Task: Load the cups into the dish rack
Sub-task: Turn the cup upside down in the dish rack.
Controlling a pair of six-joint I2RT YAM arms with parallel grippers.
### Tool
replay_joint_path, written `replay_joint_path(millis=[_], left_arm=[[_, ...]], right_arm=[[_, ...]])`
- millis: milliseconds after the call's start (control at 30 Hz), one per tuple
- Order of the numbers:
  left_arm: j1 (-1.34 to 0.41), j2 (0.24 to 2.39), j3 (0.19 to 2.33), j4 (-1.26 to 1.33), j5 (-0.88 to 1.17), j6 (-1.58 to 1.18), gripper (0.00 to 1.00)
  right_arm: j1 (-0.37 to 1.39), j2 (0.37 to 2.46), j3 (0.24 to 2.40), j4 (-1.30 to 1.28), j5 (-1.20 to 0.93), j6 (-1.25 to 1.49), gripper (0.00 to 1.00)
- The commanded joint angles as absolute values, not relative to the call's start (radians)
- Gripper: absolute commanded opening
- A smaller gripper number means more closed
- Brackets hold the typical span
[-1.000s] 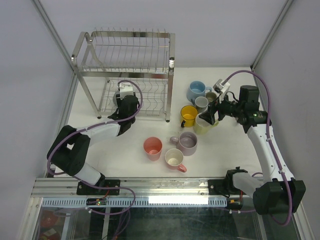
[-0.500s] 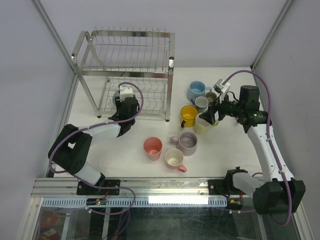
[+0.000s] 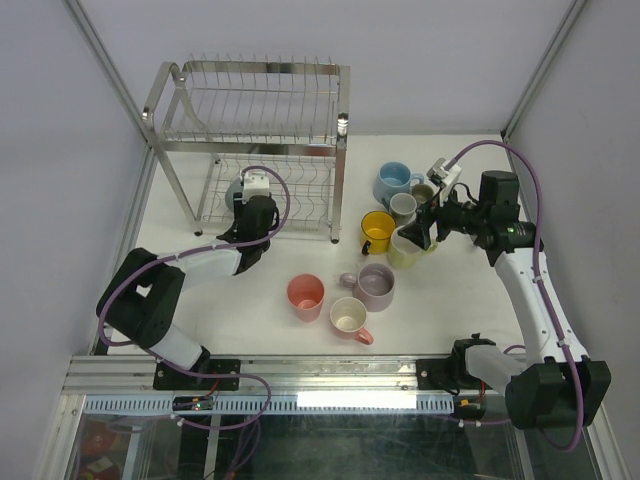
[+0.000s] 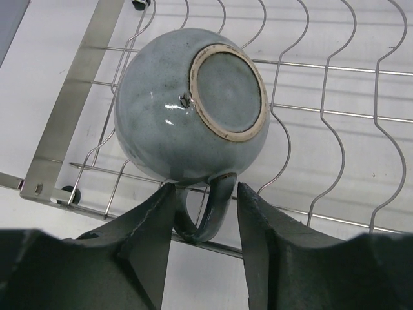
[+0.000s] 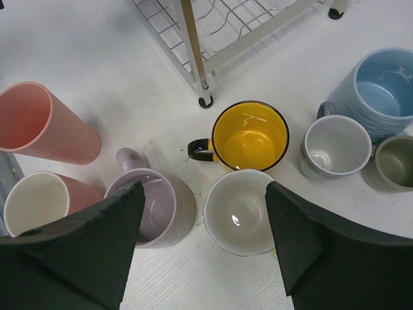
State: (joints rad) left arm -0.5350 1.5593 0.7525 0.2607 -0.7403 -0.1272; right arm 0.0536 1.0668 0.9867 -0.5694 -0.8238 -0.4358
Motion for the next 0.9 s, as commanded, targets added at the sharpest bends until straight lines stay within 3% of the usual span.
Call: replay_joint_path(millis=[0,467,867], left_arm=[[-0.529,1.57,0.758,0.321,-0.753,-0.091,0.43],[-0.531,1.623,0.847,0.175,-0.795,-0.114,0.22],[-0.508,1.471,0.79,0.272,-0.764,-0.081,0.02]], right_arm=[[0.042,1.039,0.999,-0.534,-0.855,-0.439,0.79],[0.041,1.029,0.998,-0.537,-0.875,-0.439,0.79],[0.04,1.023,0.999,-0.537,-0.877,-0.439,0.79]])
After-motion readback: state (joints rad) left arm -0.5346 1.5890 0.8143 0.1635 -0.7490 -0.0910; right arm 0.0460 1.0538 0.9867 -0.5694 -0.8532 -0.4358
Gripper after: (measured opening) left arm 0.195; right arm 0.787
